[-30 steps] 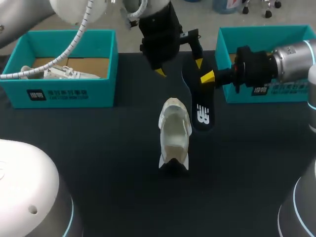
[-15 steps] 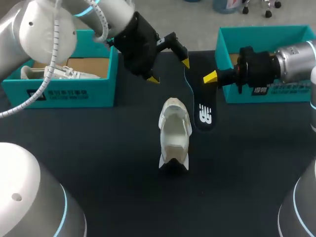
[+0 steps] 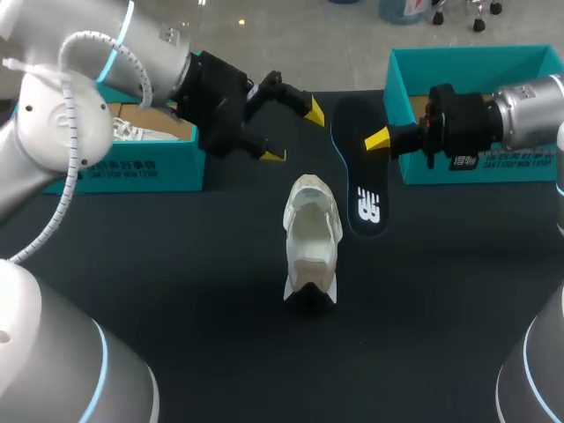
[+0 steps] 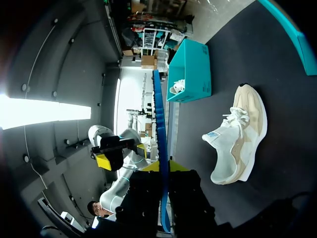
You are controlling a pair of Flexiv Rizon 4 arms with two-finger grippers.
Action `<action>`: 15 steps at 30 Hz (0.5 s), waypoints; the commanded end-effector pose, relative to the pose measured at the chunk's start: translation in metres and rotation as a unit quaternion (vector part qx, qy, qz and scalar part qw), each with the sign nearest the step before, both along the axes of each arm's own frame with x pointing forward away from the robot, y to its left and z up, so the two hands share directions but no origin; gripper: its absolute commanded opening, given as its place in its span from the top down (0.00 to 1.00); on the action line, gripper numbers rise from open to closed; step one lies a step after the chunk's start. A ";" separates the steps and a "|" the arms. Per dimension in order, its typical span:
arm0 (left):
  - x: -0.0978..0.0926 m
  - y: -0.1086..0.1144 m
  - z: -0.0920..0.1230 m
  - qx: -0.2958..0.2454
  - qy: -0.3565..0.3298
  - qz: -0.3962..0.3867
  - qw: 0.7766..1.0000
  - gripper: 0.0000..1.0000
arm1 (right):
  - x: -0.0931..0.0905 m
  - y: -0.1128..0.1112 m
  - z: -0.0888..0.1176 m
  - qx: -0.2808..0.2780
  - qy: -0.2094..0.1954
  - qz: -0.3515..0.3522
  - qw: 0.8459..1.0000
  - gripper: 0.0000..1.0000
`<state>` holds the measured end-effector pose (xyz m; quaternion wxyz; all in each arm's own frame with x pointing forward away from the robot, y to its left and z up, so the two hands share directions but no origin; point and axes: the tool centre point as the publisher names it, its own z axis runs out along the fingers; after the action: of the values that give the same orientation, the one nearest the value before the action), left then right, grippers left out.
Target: Take the shoe out of the shoebox, open the shoe tongue, remove and reinsert the insole, then place the shoe into the shoebox
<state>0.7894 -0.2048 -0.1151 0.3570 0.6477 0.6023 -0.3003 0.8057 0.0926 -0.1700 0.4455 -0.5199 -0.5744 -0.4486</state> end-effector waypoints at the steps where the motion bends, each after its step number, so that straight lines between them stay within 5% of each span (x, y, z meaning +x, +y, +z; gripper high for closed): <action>1: -0.001 0.001 -0.004 -0.043 -0.001 -0.003 0.999 0.00 | -0.002 0.001 -0.002 0.000 0.002 -0.001 1.000 1.00; 15: 0.007 -0.008 -0.017 -0.119 0.008 0.031 0.992 0.00 | -0.002 -0.002 0.014 0.060 0.021 -0.076 0.995 1.00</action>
<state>0.7968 -0.2093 -0.1251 0.4181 0.5894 0.5953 -0.3513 0.8134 0.0920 -0.1552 0.4634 -0.5314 -0.5149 -0.4877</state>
